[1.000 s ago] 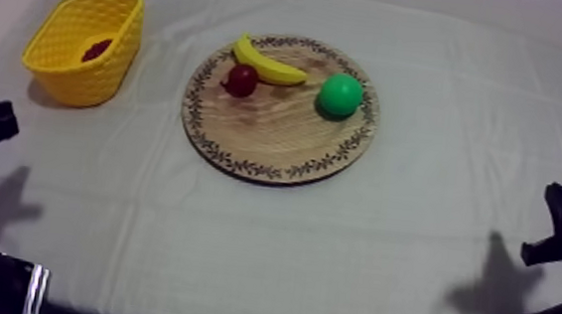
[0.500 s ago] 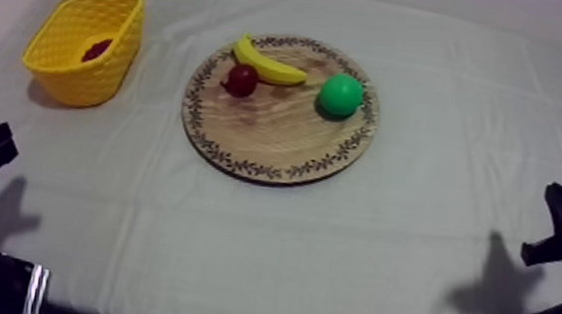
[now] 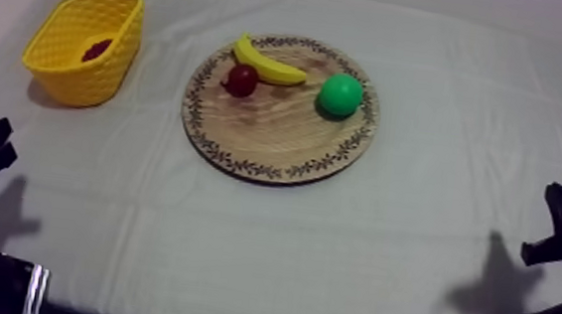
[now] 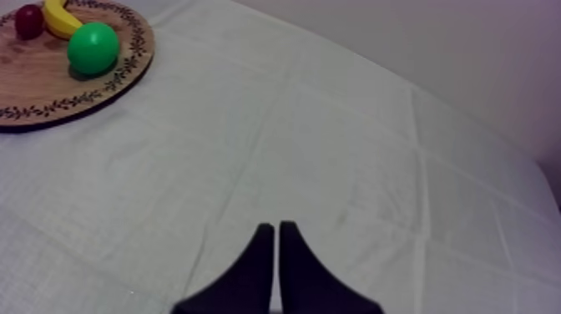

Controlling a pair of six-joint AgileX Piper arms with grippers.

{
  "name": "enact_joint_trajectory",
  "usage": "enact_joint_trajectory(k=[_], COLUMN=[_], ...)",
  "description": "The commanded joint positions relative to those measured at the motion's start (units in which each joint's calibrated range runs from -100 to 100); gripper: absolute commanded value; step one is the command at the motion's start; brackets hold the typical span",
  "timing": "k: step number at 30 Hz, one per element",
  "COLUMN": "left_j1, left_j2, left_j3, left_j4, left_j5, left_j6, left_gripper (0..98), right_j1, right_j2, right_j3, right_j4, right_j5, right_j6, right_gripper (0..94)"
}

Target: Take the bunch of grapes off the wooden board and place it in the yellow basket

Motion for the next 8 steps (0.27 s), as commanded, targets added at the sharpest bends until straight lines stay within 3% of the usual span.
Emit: enact_joint_trajectory(k=[1, 8], left_j1=[-0.5, -2.5], left_j2=[-1.2, -2.8], left_j3=[0.4, 2.5], left_j4=[0.09, 0.25], left_j5=[-0.3, -4.5], left_j6=[1.2, 2.3], left_gripper=[0.1, 0.1], right_j1=[0.0, 0.0], right_j2=[0.0, 0.0], right_j3=[0.0, 0.0], right_j4=[0.0, 0.0], right_j5=[0.0, 0.0], right_j6=[0.0, 0.0], right_gripper=[0.3, 0.3])
